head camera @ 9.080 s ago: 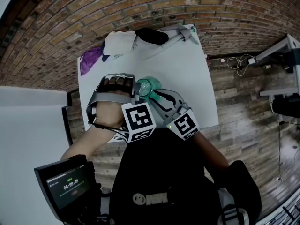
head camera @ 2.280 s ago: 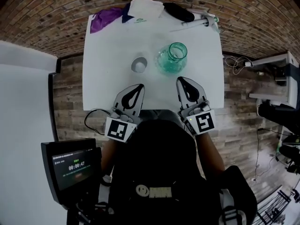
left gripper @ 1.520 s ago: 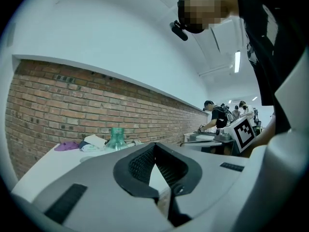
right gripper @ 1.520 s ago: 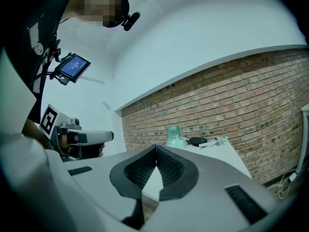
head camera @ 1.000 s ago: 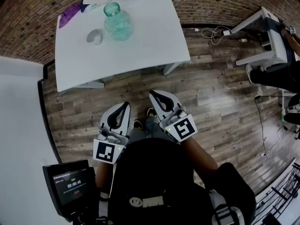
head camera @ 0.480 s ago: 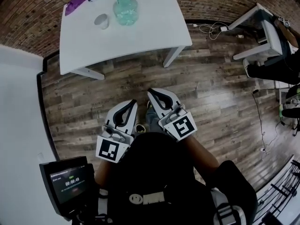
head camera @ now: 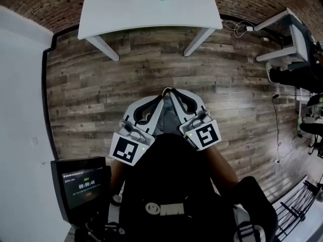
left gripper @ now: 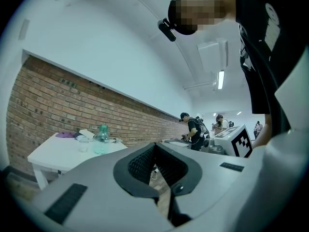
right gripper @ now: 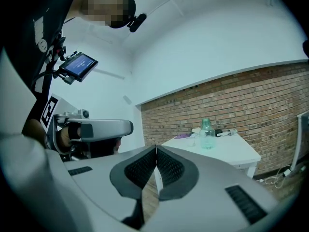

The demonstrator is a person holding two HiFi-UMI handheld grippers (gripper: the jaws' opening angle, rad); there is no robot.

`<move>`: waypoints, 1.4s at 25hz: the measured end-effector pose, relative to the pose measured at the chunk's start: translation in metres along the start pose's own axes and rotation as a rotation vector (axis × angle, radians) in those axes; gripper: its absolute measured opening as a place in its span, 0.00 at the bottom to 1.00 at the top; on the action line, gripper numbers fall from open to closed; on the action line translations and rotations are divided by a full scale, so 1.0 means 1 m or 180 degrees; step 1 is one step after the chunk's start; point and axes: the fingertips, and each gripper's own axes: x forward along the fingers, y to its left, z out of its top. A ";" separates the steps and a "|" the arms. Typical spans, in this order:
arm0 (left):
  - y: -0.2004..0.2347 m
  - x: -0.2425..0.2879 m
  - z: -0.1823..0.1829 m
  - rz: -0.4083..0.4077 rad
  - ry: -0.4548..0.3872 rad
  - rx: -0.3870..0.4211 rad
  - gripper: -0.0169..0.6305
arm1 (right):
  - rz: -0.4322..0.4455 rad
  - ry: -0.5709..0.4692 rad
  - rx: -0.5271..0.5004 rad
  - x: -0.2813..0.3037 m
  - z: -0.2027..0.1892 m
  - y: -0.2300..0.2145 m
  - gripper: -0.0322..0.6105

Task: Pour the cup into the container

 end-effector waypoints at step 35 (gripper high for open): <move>-0.189 -0.129 -0.015 0.0646 0.0044 0.0067 0.03 | 0.0089 -0.0122 0.0243 -0.238 -0.045 0.088 0.06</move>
